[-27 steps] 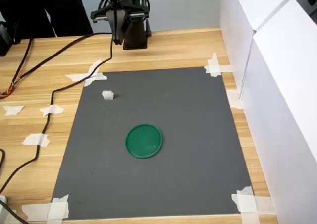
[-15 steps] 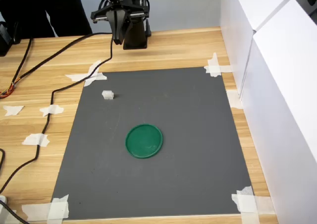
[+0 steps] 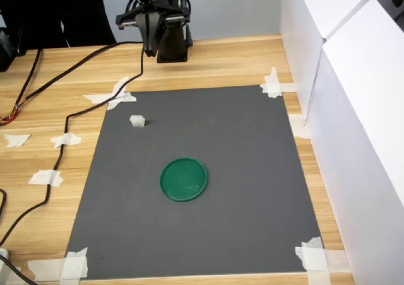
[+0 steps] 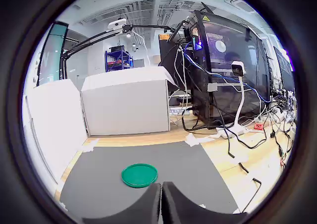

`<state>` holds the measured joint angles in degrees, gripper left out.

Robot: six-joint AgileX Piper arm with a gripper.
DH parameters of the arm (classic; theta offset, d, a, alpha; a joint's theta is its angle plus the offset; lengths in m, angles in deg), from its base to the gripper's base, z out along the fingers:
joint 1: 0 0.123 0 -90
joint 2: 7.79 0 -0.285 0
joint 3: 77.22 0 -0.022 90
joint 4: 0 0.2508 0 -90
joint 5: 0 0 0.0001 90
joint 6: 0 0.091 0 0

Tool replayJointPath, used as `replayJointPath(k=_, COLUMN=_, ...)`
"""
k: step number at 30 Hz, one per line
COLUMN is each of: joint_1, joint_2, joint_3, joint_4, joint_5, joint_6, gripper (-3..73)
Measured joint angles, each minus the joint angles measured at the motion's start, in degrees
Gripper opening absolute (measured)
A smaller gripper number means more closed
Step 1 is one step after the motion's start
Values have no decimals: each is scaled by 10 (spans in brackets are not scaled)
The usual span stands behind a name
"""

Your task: Grasp a white terminal and put it on the green lid.

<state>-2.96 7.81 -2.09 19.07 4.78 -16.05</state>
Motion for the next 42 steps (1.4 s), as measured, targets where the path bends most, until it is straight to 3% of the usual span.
replayJointPath(k=17, joint_1=0, joint_2=7, joint_3=0, joint_4=0, joint_5=-1, joint_6=0, gripper=-16)
replayJointPath(k=29, joint_1=0, joint_2=194, joint_3=-45, joint_4=0, joint_5=10, joint_6=-2, gripper=-16)
replayJointPath(k=36, joint_1=0, joint_2=247, joint_3=-168, joint_4=-11, joint_5=126, joint_6=-26, gripper=-16)
replayJointPath(k=42, joint_1=0, joint_2=300, joint_3=-290, joint_4=-90, joint_5=298, joint_6=-46, gripper=-16)
